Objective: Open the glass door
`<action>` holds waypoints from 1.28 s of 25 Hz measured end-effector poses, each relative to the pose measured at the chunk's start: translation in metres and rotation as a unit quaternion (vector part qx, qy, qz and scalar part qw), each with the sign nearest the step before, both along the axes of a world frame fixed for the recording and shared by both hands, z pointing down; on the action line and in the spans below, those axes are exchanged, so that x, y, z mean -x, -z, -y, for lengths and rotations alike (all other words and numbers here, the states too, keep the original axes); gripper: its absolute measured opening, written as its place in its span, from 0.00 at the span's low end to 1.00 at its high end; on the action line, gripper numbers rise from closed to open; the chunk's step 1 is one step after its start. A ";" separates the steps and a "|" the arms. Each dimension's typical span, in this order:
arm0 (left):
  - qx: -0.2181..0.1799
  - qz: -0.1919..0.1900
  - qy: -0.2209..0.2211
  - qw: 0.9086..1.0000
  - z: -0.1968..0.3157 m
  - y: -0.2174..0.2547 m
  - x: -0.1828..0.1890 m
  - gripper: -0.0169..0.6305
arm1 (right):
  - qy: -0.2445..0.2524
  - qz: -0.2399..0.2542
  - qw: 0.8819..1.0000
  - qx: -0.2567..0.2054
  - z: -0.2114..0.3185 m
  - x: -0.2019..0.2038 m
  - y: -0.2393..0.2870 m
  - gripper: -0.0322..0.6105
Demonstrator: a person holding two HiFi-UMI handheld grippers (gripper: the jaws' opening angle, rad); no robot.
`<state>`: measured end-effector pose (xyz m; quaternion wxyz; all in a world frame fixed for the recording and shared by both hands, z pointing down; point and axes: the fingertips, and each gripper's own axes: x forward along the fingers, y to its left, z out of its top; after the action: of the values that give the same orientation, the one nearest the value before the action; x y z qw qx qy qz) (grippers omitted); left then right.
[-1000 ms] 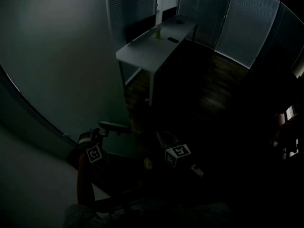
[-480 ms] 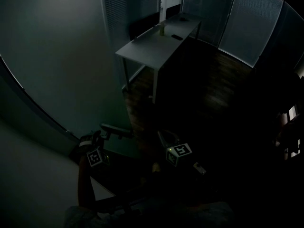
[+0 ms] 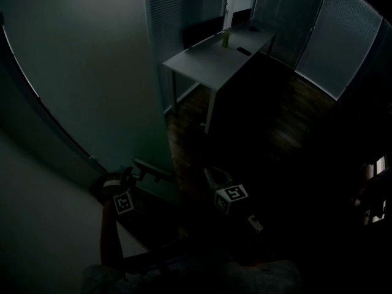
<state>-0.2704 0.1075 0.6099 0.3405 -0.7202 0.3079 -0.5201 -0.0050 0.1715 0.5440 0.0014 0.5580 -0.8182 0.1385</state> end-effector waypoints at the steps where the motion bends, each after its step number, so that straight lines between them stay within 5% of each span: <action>1: -0.001 0.001 0.004 1.000 -0.001 0.000 0.001 0.26 | 0.006 -0.001 1.000 0.000 0.002 0.003 0.000 0.05; 32: -0.040 0.020 0.099 0.994 -0.039 0.000 0.047 0.26 | 0.091 0.004 0.996 0.011 -0.009 0.022 -0.012 0.05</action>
<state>-0.3174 0.1465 0.6095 0.3217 -0.6618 0.3913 -0.5527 -0.0273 0.1810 0.5564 0.0166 0.4803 -0.8641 0.1492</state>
